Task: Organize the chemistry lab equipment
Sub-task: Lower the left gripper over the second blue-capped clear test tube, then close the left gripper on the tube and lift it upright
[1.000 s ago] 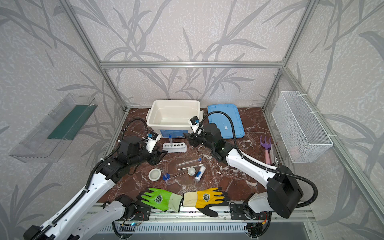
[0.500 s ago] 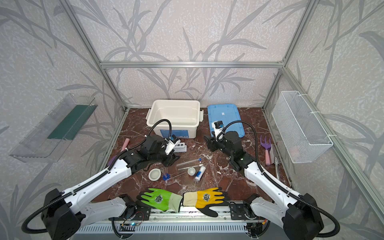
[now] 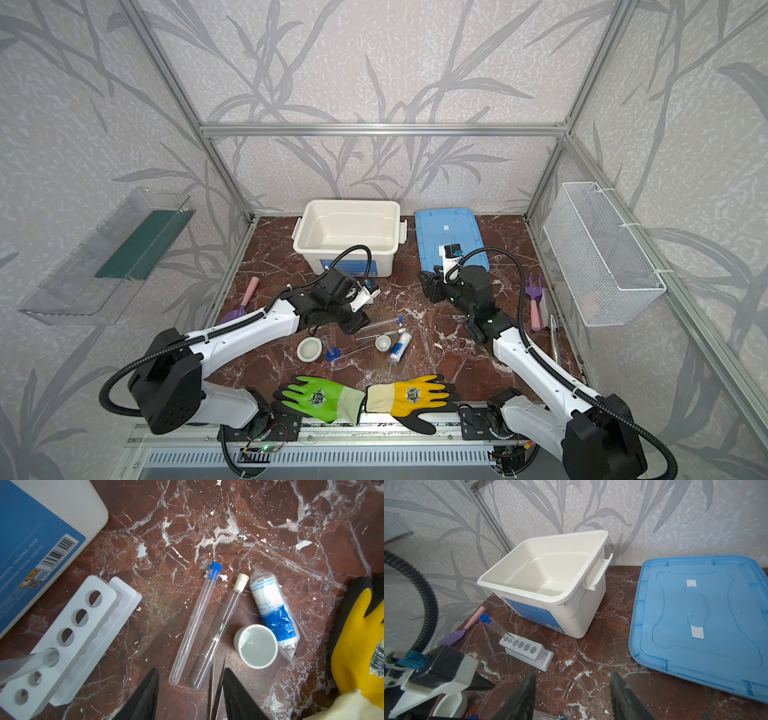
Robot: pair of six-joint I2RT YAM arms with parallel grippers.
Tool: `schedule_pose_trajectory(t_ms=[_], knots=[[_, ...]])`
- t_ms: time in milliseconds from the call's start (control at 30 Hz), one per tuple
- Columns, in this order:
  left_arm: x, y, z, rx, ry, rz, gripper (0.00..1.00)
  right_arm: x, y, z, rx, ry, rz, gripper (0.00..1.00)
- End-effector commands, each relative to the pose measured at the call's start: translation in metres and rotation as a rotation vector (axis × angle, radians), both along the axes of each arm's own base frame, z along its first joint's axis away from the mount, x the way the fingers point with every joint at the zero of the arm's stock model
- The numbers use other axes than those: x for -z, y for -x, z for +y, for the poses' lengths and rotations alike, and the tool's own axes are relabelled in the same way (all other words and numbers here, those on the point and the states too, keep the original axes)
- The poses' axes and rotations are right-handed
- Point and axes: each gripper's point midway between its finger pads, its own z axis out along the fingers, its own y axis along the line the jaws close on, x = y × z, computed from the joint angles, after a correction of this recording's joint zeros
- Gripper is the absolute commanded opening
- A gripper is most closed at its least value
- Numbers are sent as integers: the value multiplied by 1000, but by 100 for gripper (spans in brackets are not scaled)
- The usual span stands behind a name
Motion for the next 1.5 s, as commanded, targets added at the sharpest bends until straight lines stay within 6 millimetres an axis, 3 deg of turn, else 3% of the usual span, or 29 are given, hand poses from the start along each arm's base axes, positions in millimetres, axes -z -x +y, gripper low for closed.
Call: schedule_pose_trajectory(t_ms=[0, 467, 1467], knots=[[2, -4, -5, 55, -41, -9, 50, -1, -4, -2, -1, -38, -13, 57], [45, -12, -17, 123, -166, 59, 47, 6, -11, -6, -7, -59, 5, 57], [74, -17, -28, 166, -222, 116, 33, 12, -7, -9, -10, -87, 10, 57]])
